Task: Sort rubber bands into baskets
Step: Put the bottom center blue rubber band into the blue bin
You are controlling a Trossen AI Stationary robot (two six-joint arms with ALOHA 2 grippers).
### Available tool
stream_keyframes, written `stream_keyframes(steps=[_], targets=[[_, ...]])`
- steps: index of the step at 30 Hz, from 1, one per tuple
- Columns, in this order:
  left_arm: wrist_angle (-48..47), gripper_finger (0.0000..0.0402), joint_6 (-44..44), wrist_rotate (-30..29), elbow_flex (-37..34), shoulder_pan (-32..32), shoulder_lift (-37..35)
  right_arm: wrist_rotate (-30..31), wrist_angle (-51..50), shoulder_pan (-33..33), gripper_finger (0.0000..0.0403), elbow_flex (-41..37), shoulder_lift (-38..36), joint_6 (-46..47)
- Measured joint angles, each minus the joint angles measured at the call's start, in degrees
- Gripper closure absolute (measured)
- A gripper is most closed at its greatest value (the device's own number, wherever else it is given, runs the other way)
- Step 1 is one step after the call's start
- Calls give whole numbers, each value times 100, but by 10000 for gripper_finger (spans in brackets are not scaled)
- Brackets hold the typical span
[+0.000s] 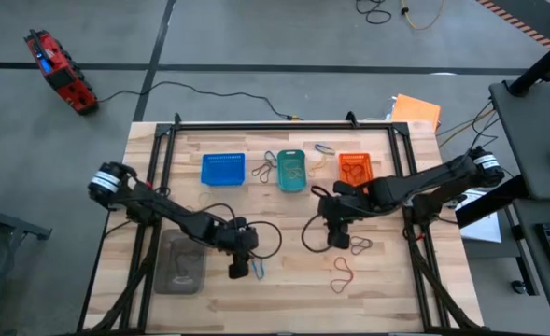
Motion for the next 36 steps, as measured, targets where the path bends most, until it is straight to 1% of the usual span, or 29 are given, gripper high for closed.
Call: stream_keyframes(steps=[5, 8, 14, 19, 22, 24, 27, 28, 36], targets=[[279, 287, -68, -1, 0, -47, 147, 238, -2, 158, 266, 0, -28, 75], [440, 287, -26, -7, 0, -90, 191, 246, 3, 166, 266, 0, -28, 74], [694, 287, -128, -253, -2, -147, 479, 308, 5, 162, 265, 0, -28, 28], [804, 290, -226, -323, 43, -172, 641, 403, 5, 162, 265, 0, -28, 18], [791, 311, -226, -359, 42, -183, 643, 406, 8, 160, 264, 0, -28, 15], [772, 336, -226, -368, 42, -183, 646, 447, 9, 161, 265, 0, -28, 15], [770, 385, -203, -365, 36, -181, 650, 573, 13, 160, 269, 0, -28, 11], [774, 393, -192, -363, 37, -183, 652, 594, 13, 160, 269, 0, -28, 11], [716, 401, -89, -374, 22, -183, 548, 692, 18, 160, 271, 0, -28, -24]])
